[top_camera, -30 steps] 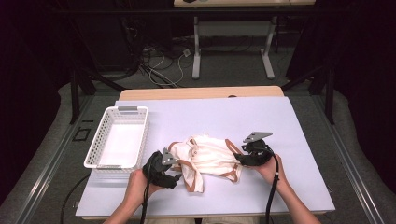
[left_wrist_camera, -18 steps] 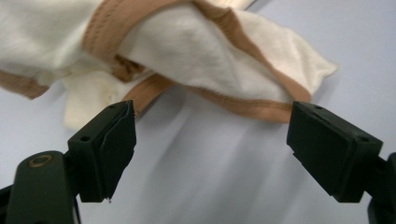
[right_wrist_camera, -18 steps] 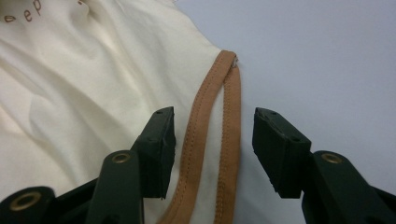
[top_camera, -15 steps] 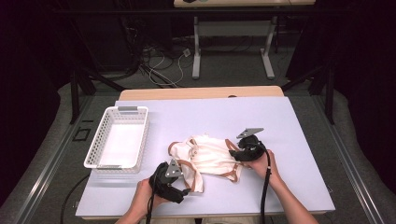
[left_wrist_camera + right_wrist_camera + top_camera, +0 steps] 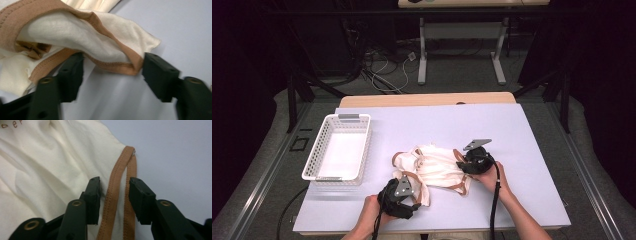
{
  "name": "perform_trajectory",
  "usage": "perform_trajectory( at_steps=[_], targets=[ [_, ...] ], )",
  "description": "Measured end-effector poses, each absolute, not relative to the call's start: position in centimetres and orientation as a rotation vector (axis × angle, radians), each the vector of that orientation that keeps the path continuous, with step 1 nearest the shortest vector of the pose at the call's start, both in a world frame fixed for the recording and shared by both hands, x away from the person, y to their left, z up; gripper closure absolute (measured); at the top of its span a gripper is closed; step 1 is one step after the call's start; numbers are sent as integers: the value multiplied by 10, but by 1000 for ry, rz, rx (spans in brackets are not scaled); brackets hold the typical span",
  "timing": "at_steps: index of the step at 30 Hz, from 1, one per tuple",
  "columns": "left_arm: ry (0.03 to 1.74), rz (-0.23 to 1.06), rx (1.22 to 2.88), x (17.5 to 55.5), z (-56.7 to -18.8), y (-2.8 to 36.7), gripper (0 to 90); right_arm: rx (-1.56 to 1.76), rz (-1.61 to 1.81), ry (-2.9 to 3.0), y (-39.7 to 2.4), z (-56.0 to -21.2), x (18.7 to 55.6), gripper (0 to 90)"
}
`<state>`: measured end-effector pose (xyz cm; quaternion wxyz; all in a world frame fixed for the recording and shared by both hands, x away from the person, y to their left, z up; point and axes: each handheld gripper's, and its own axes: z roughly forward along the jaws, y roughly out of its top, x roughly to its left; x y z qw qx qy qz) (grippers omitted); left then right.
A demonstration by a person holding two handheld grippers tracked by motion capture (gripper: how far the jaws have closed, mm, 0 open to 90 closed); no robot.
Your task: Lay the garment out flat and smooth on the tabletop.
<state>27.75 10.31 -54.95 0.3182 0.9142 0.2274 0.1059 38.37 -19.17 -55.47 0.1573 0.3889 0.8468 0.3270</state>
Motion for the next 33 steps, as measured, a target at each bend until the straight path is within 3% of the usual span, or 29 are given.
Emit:
perform_trajectory(
  at_steps=[7, 14, 30, 33],
  targets=[
    [578, 221, 2379, 279, -553, 105, 636, 1122, 950, 2383, -195, -556, 384, 814],
    [573, 200, 2360, 282, -556, 106, 843, 1112, 926, 2395, -194, -554, 381, 879],
    [641, 233, 2356, 287, -551, 117, 854, 1110, 868, 2382, -210, -545, 367, 884],
    [661, 206, 2354, 290, -549, 120, 765, 1106, 870, 2390, -216, -544, 365, 850]
  ],
)
